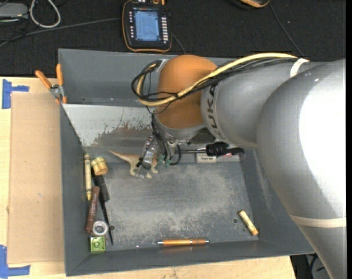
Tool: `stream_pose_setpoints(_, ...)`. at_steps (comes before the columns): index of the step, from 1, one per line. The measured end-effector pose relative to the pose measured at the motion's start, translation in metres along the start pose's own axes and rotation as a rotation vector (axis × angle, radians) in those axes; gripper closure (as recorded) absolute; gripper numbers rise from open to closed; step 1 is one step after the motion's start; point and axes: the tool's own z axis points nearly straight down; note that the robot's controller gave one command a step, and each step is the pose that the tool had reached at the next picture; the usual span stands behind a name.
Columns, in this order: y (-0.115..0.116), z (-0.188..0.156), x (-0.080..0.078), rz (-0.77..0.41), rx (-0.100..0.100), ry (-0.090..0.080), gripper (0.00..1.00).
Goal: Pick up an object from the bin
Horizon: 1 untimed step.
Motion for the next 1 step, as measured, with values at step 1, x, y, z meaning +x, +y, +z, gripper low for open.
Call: stream_pose_setpoints(1,-0.0010,-0.0158,0.0014,0.000,0.003,0.006,1.00)
